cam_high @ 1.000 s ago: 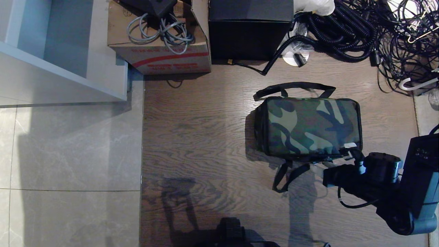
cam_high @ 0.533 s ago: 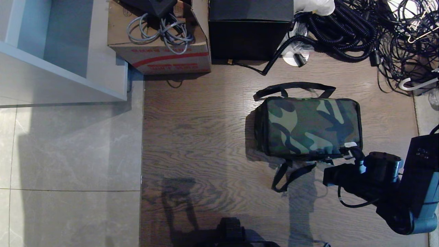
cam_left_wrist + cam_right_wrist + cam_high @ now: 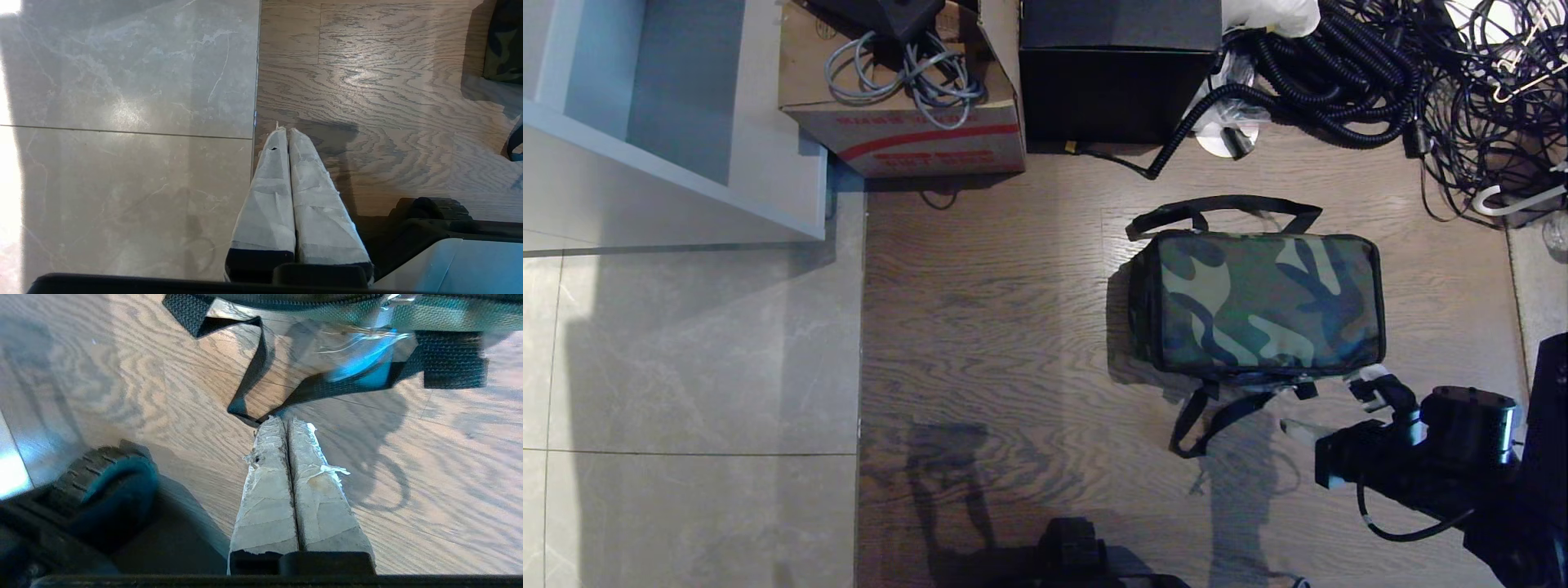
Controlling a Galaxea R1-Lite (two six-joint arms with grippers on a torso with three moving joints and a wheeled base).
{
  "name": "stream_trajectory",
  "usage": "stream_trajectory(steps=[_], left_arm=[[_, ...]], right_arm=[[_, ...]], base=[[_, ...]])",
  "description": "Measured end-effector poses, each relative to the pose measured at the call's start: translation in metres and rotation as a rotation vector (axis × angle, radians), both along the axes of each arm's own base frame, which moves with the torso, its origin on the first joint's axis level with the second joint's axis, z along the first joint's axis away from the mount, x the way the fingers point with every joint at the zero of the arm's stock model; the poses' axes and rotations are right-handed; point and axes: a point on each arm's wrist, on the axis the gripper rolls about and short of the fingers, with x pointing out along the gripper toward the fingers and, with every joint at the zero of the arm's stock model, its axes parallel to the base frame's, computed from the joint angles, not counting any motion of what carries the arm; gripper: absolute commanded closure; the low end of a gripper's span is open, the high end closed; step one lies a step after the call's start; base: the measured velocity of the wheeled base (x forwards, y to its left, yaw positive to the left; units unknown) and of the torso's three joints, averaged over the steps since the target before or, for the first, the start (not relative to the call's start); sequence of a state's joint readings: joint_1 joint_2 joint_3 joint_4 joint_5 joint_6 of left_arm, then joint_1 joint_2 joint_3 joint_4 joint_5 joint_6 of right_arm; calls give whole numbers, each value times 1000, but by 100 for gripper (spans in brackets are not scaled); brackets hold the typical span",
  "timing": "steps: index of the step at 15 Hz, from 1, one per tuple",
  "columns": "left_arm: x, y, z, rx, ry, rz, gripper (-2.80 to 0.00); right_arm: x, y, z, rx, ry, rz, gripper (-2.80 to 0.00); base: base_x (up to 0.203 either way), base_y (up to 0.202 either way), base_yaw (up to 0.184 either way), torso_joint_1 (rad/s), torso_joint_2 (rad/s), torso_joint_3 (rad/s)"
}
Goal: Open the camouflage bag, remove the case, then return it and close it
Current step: Open the top of the storage box
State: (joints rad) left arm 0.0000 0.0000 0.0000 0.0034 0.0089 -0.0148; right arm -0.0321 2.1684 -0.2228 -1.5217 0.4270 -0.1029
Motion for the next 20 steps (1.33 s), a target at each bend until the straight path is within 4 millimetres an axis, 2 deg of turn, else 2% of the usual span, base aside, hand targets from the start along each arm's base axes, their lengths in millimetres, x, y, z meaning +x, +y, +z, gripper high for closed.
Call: stream_trajectory(steps=[5, 6, 7, 9, 15, 20], left_arm=[[0, 0, 0, 0, 0, 0, 0], [0, 0, 0, 0, 0, 0, 0], [0, 0, 0, 0, 0, 0, 0], [0, 0, 0, 0, 0, 0, 0], [0, 0, 0, 0, -1, 0, 0], [0, 0, 0, 0, 0, 0, 0]], right_arm=[[-2, -21, 11, -89, -76, -34, 0], [-2, -22, 11, -92, -80, -22, -46], [-1, -22, 11, -95, -86, -15, -280], [2, -22, 9, -96, -86, -10, -280], [14, -18, -18, -83, -19, 8, -280], [38, -20, -11, -16, -76, -27, -280]], base=[[0, 0, 0, 0, 0, 0], [0, 0, 0, 0, 0, 0], [0, 0, 0, 0, 0, 0], [0, 0, 0, 0, 0, 0], [0, 0, 0, 0, 0, 0], [0, 0, 0, 0, 0, 0]])
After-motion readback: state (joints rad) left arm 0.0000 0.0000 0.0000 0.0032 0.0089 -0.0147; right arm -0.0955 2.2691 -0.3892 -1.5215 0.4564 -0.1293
